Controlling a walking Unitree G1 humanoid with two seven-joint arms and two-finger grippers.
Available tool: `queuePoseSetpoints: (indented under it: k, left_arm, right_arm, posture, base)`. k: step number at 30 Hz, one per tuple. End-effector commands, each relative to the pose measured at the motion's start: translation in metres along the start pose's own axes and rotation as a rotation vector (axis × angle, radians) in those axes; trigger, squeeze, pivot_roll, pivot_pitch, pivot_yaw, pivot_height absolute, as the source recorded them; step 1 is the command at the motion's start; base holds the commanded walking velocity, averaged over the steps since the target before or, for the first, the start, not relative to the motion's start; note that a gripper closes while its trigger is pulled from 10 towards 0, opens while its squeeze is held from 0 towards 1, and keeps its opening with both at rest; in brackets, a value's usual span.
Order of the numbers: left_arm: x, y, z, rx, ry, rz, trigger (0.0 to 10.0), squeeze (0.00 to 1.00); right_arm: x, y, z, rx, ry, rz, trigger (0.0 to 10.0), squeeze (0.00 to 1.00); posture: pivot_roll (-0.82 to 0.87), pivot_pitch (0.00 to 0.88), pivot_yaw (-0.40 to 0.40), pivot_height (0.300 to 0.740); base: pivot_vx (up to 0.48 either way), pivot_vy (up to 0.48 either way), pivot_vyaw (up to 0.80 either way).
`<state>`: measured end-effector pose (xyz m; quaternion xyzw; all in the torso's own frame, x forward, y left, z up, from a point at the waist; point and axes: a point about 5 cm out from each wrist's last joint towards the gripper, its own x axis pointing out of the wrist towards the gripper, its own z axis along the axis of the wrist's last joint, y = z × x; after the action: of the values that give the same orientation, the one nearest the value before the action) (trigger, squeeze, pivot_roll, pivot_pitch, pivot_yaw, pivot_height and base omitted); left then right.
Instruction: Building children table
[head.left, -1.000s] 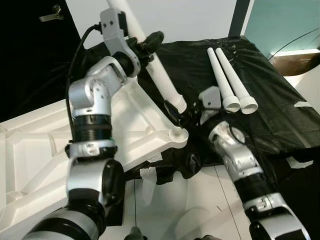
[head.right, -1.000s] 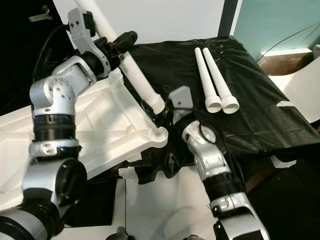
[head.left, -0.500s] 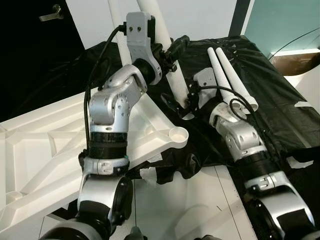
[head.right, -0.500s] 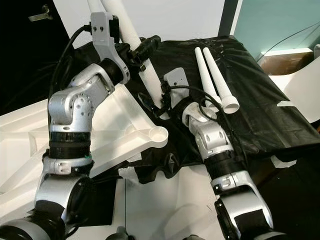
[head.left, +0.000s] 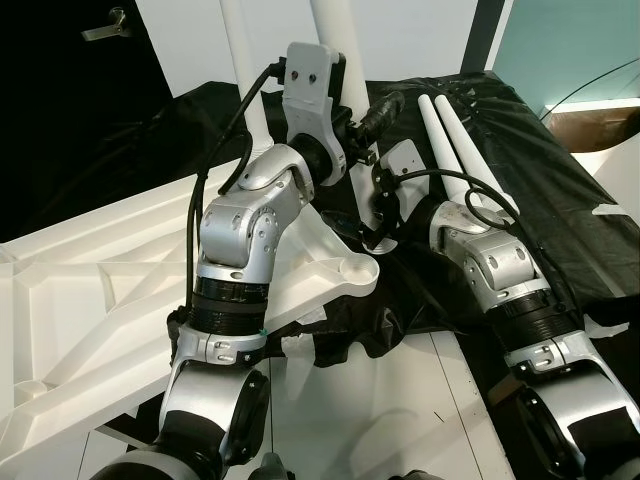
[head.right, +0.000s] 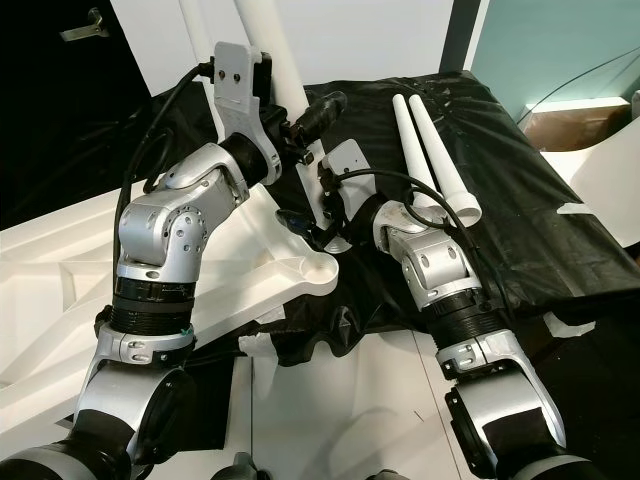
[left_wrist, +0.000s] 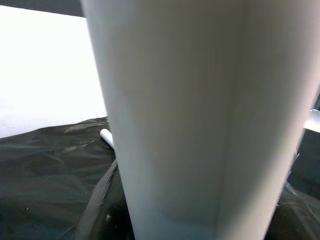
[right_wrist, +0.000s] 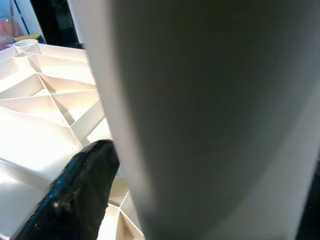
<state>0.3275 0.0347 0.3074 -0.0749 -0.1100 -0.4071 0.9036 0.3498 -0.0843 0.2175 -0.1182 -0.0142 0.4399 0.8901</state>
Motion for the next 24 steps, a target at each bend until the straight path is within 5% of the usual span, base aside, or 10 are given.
queuePoseSetpoints:
  k: [1, 3, 4, 9, 10, 18, 19, 22, 23, 24]
  left_arm:
    - [0.004, -0.016, 0.006, 0.013, -0.043, -0.078, 10.0, 0.00]
    - [0.004, -0.018, 0.006, 0.011, -0.043, -0.085, 10.0, 0.00]
    - [0.005, -0.021, 0.004, 0.010, -0.043, -0.093, 10.0, 0.00]
    - [0.006, -0.024, 0.003, 0.008, -0.043, -0.101, 10.0, 0.00]
    - [0.006, -0.026, 0.002, 0.012, -0.041, -0.109, 10.0, 0.00]
    - [0.008, -0.032, 0.001, 0.033, -0.040, -0.136, 10.0, 0.00]
    - [0.007, -0.032, 0.000, 0.016, -0.040, -0.143, 10.0, 1.00]
    - [0.006, -0.031, 0.000, -0.001, -0.036, -0.141, 10.0, 1.00]
    - [0.005, -0.030, -0.001, 0.001, -0.032, -0.130, 10.0, 1.00]
    - [0.004, -0.027, -0.001, 0.006, -0.028, -0.115, 10.0, 0.32]
  right_arm:
    - [0.005, 0.009, 0.000, -0.005, 0.008, 0.048, 10.0, 0.00]
    - [0.004, 0.009, 0.000, -0.006, 0.013, 0.055, 10.0, 0.00]
    - [0.003, 0.009, 0.001, 0.001, 0.017, 0.065, 5.0, 0.00]
    - [0.002, 0.009, 0.001, 0.013, 0.022, 0.079, 5.0, 0.00]
    - [0.001, 0.010, 0.001, 0.017, 0.027, 0.084, 0.0, 0.00]
    - [-0.001, 0.009, 0.000, 0.032, 0.025, 0.076, 0.0, 0.00]
    - [-0.001, 0.009, -0.001, 0.038, 0.024, 0.065, 0.0, 0.00]
    - [0.000, 0.007, -0.004, 0.067, 0.015, 0.020, 0.3, 0.00]
    - [0.001, 0.007, -0.006, 0.081, 0.013, 0.001, 9.3, 0.00]
    - [0.002, 0.006, -0.008, 0.092, 0.012, -0.015, 10.0, 0.00]
  posture:
    - [0.01, 0.009, 0.025, 0.740]
    - [0.00, 0.009, 0.025, 0.740]
    - [0.00, 0.010, 0.025, 0.740]
    - [0.00, 0.010, 0.025, 0.740]
    - [0.00, 0.011, 0.022, 0.740]
    - [0.00, 0.006, 0.023, 0.740]
    - [0.00, 0.005, 0.024, 0.740]
    - [0.01, 0.001, 0.024, 0.740]
    - [0.01, 0.000, 0.025, 0.740]
    - [0.01, 0.000, 0.025, 0.740]
  base:
    - [0.000, 0.000, 0.00]
    - [0.000, 0.000, 0.00]
    - [0.000, 0.000, 0.00]
    - [0.000, 0.000, 0.00]
    - [0.000, 0.000, 0.00]
    - [0.000, 0.000, 0.00]
    - [0.000, 0.000, 0.00]
    - [0.000, 0.000, 0.00]
    - [0.000, 0.000, 0.00]
    - [0.000, 0.000, 0.00]
